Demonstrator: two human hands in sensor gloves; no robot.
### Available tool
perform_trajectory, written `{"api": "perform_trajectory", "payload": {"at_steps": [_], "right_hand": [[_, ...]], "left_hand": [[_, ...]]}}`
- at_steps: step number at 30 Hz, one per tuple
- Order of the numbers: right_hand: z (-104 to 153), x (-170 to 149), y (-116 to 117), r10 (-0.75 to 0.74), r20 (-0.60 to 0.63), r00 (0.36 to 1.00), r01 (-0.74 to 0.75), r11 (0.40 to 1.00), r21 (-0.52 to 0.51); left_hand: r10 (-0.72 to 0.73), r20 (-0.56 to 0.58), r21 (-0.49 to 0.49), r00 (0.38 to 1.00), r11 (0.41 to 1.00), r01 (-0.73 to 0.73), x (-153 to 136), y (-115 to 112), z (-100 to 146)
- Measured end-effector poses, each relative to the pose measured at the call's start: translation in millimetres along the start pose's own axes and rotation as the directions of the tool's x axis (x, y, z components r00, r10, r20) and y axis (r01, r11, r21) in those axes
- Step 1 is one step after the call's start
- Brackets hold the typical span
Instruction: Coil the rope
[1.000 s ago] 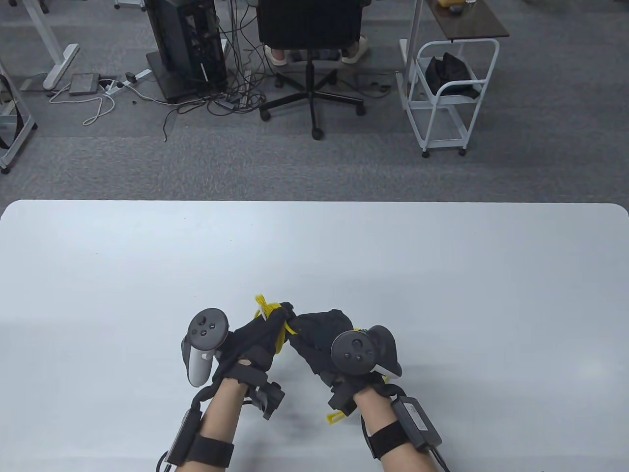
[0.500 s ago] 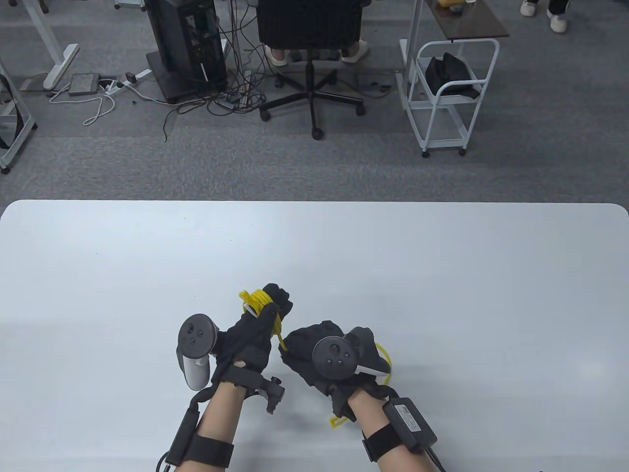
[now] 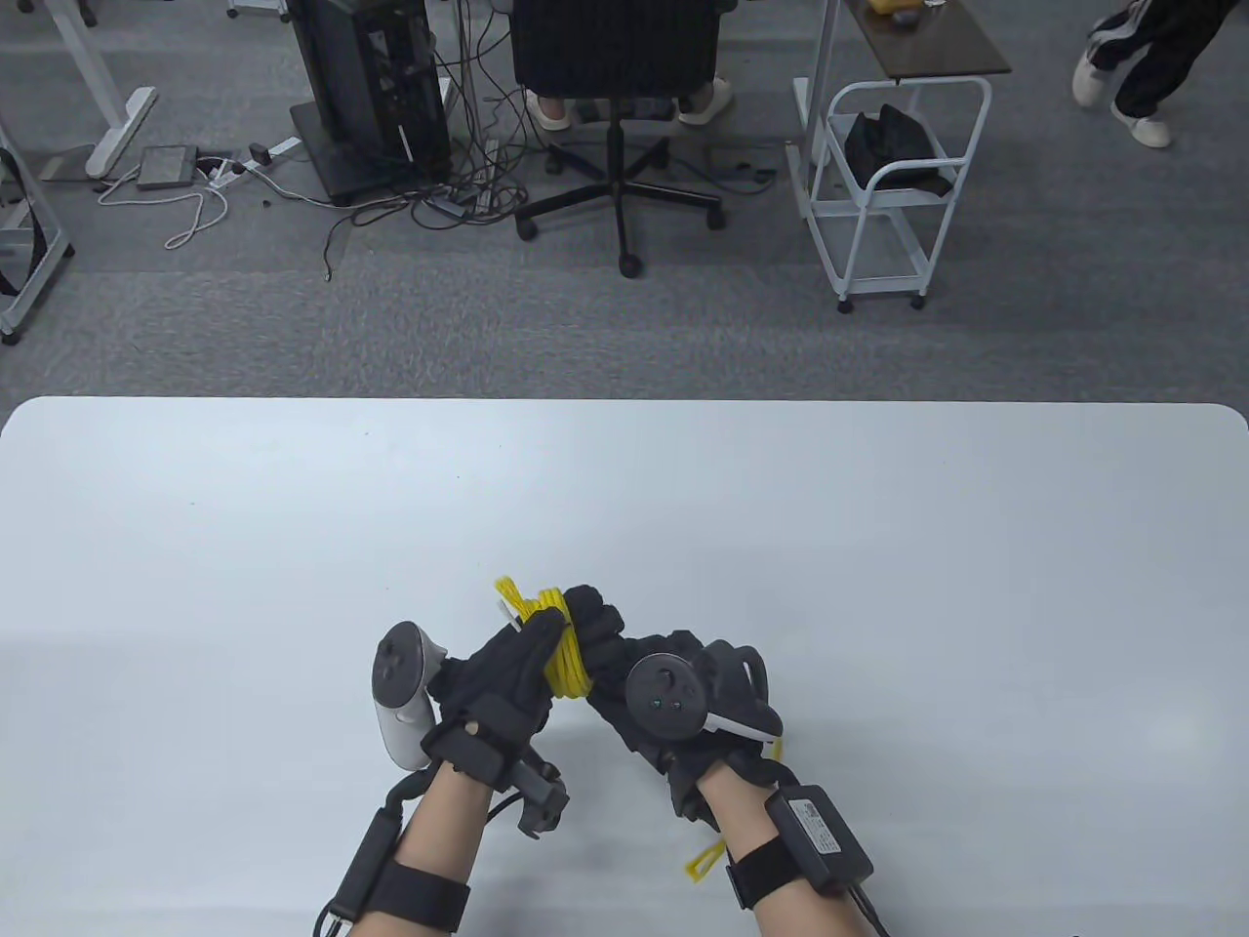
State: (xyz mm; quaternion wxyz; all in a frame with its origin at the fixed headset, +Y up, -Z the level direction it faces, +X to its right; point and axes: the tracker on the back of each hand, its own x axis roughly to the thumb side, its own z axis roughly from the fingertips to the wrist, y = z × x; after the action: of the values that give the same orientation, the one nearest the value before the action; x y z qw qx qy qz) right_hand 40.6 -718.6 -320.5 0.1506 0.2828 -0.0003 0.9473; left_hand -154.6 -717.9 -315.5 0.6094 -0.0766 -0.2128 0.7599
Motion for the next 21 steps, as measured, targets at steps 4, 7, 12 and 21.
{"api": "perform_trajectory", "payload": {"at_steps": [4, 7, 12, 21], "right_hand": [[2, -7, -7, -0.001, -0.043, 0.999, -0.001, 0.999, -0.051], [4, -10, -10, 0.007, -0.068, 0.998, -0.013, 0.996, -0.09], [6, -12, -14, 0.025, -0.101, 0.995, -0.04, 0.988, -0.147], [10, -14, -19, 0.052, -0.13, 0.99, -0.083, 0.967, -0.241]], "left_hand": [[-0.045, -0.023, -0.055, 0.999, 0.998, 0.044, -1, -5, -2], [-0.135, -0.032, -0.087, 0.99, 0.987, 0.132, -1, -6, -3], [-0.166, -0.053, -0.121, 0.985, 0.98, 0.159, -2, -6, -4], [-0.401, -0.109, -0.234, 0.909, 0.899, 0.369, -4, -7, -7]]}}
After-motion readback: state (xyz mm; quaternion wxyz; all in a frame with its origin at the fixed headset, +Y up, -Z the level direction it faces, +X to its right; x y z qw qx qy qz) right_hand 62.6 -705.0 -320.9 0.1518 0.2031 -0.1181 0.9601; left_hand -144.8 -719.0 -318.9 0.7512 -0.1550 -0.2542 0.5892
